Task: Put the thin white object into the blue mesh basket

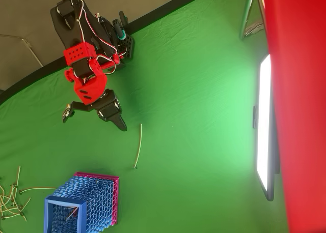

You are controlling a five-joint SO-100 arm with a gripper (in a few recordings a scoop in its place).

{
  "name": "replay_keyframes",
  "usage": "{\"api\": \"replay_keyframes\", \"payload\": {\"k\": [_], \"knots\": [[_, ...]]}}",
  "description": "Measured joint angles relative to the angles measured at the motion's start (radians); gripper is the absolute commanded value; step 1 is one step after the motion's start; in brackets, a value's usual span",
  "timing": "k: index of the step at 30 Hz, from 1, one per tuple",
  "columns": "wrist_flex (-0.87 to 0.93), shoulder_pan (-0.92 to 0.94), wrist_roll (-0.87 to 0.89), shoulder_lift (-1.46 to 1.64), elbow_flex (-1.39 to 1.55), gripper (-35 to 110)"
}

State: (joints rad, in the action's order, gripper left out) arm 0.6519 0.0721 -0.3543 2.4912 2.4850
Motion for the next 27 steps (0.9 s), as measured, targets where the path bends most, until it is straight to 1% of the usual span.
{"api": "replay_keyframes", "payload": {"k": [5, 9, 16, 22, 27], "knots": [[-0.114, 0.043, -0.095, -0.150, -0.061, 1], [-0.129, 0.069, -0.147, -0.287, -0.166, 1], [-0.012, 0.100, -0.235, -0.546, -0.430, 1], [0.052, 0.121, -0.399, -0.765, -0.606, 2], [0.063, 0.166, -0.548, -0.945, -0.750, 11]]}}
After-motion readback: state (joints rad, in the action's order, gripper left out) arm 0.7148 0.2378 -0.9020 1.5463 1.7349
